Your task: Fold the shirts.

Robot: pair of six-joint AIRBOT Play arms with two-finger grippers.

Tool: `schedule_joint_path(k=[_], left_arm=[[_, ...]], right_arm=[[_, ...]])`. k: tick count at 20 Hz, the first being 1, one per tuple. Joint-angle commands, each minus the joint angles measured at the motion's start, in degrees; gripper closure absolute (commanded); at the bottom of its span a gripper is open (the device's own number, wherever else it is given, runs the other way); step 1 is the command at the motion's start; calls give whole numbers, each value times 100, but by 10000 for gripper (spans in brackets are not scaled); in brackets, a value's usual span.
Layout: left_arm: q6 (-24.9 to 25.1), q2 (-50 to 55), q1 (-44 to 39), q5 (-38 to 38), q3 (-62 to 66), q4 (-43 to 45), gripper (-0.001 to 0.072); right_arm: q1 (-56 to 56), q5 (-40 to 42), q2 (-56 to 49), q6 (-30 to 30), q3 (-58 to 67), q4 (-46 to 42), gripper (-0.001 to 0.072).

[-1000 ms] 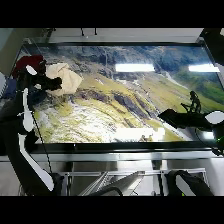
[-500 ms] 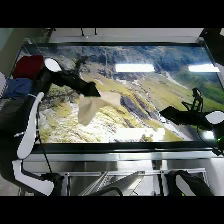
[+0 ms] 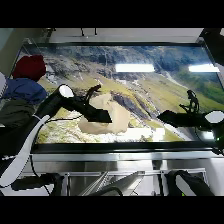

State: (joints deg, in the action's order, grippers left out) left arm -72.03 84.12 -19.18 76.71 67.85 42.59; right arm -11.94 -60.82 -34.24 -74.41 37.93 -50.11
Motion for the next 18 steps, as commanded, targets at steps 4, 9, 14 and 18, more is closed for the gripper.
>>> schedule_joint_path(k=[4, 9, 14, 18], left_arm=[[-387, -236, 1451, 70, -153, 1482, 127], [-380, 428, 1808, -236, -151, 1751, 127], [-101, 1259, 1641, -387, -146, 1436, 127], [262, 1300, 1390, -581, -136, 791, 350]], right_arm=[[476, 588, -1519, 1858, 11, 1762, 205], [1670, 1410, -3126, 2262, 461, 1989, 206], [2153, 1405, -3960, 2262, 1353, 2004, 205], [2308, 1405, -4216, 2264, 1751, 2107, 242]])
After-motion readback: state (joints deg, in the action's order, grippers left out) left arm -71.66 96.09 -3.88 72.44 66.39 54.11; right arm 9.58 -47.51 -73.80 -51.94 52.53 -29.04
